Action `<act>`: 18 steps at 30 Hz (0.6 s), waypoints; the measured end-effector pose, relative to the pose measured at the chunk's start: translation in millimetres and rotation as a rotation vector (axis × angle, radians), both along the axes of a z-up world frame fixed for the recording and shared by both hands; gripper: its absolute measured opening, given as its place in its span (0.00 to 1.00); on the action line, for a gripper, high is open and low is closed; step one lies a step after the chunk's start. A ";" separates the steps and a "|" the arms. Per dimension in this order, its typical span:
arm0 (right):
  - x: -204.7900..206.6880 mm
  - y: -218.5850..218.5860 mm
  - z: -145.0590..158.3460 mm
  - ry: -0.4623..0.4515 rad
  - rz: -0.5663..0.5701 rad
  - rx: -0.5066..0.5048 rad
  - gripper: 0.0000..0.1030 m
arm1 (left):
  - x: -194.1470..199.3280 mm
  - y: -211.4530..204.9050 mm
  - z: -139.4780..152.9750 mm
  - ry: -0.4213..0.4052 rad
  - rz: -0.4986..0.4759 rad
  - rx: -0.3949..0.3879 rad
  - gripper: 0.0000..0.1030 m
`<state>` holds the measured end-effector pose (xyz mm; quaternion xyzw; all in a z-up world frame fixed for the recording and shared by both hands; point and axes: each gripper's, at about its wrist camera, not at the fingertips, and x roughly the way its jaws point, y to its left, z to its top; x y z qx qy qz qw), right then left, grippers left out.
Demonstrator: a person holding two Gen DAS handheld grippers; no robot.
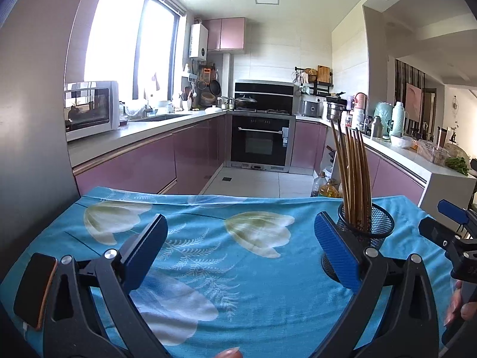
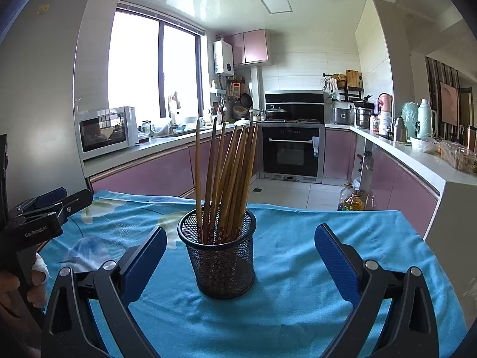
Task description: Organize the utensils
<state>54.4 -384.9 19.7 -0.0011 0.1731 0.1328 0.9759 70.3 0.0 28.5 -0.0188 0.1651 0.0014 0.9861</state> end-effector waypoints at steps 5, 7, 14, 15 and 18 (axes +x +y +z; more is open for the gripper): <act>-3.9 1.0 -2.4 -0.020 -0.019 -0.003 0.93 | -5.5 -1.2 -0.6 -0.023 0.012 0.006 0.94; -6.1 2.3 -2.7 -0.031 -0.027 -0.006 0.93 | -8.4 -1.4 -1.1 -0.030 0.024 0.009 0.94; -9.5 3.6 -2.3 -0.050 -0.050 -0.003 0.93 | -13.8 -1.6 0.7 -0.048 0.035 0.017 0.94; -10.1 3.4 -2.6 -0.053 -0.054 -0.004 0.93 | -15.0 -2.3 0.8 -0.053 0.036 0.019 0.94; -13.1 2.5 -1.5 -0.062 -0.059 0.001 0.93 | -17.5 -3.3 0.6 -0.060 0.037 0.022 0.94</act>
